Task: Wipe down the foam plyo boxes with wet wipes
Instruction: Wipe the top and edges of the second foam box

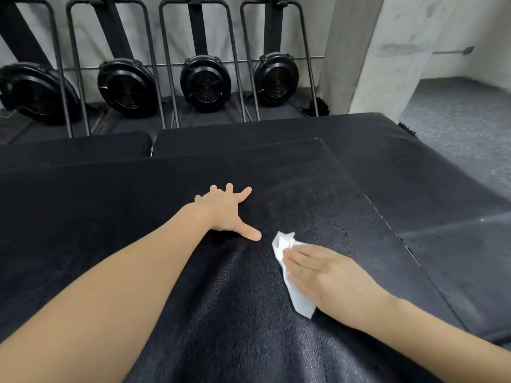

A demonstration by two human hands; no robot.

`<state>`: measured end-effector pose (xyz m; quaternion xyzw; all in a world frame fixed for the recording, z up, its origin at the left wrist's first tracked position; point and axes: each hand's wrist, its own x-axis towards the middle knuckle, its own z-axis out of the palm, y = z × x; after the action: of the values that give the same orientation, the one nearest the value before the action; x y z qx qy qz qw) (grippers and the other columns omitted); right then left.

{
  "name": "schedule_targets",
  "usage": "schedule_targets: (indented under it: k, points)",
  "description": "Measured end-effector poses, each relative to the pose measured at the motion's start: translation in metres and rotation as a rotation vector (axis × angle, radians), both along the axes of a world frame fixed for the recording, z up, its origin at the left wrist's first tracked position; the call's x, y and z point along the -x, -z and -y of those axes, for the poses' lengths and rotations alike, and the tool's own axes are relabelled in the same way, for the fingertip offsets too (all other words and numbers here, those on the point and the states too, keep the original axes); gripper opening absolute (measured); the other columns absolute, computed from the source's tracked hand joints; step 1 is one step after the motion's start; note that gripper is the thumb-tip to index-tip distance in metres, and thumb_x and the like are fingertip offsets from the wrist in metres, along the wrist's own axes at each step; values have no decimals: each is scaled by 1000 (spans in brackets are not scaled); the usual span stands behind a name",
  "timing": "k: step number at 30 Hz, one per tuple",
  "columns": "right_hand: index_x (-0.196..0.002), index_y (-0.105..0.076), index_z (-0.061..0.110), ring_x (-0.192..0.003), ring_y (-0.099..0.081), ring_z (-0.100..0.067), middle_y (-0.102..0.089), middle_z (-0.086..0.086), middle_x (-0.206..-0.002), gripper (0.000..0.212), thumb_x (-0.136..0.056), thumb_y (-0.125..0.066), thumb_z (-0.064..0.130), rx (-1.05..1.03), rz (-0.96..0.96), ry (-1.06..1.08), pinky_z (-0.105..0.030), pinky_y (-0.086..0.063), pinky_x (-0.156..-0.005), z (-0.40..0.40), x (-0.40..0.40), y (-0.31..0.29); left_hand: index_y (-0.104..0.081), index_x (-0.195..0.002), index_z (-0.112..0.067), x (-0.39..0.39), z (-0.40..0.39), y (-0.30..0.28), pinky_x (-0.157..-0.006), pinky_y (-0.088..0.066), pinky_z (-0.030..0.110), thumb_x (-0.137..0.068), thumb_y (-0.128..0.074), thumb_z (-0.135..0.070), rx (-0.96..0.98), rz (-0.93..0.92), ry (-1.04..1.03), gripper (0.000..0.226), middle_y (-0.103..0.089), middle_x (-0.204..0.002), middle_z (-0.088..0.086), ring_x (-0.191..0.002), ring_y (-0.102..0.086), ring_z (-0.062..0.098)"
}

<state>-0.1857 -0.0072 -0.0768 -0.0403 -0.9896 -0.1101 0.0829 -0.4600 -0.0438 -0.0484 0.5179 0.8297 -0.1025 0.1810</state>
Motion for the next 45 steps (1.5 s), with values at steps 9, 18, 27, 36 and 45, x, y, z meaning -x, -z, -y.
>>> schedule_targets:
  k: [9,18,27,36,45]
  points:
    - [-113,-66,11,-83,-63,-14,-64,1,-103,26,-93,-53,20,-170,-48,436,-28,-52,-73,-103,26,-7,14,-156,-47,-1,0,-2,-115,-26,64,-61,-62,-92,32,4,3,130,4,-169,5,-152,-4,41]
    - [-123,-50,-8,-112,-53,-34,-53,-23,-123,71,-84,8,3,12,-93,583,-40,-40,-102,-62,-6,-2,14,-156,-47,1,-2,2,-115,-26,64,-60,-62,-92,15,-2,9,130,3,-169,5,-152,-5,42]
    - [-135,-48,-7,-102,-60,-31,-60,-18,-120,68,-85,-3,7,46,-127,465,-46,-41,-105,-44,25,5,13,-156,-48,4,-4,6,-115,-31,58,-56,-60,-95,18,4,9,132,4,-169,5,-152,-2,42]
    - [-120,-59,2,-93,-54,-33,-57,-14,-107,57,-81,-18,2,-157,-2,680,-48,-44,-88,-58,-27,15,13,-156,-49,3,-2,7,-114,-27,63,-57,-60,-95,2,-4,0,131,3,-169,4,-152,-3,41]
    - [-126,-62,1,-106,-63,-23,-66,-9,-118,58,-80,-26,10,143,-187,426,-39,-45,-106,16,42,22,13,-156,-49,1,0,4,-115,-25,63,-44,-51,-104,-3,9,-4,139,3,-169,2,-152,-2,41]
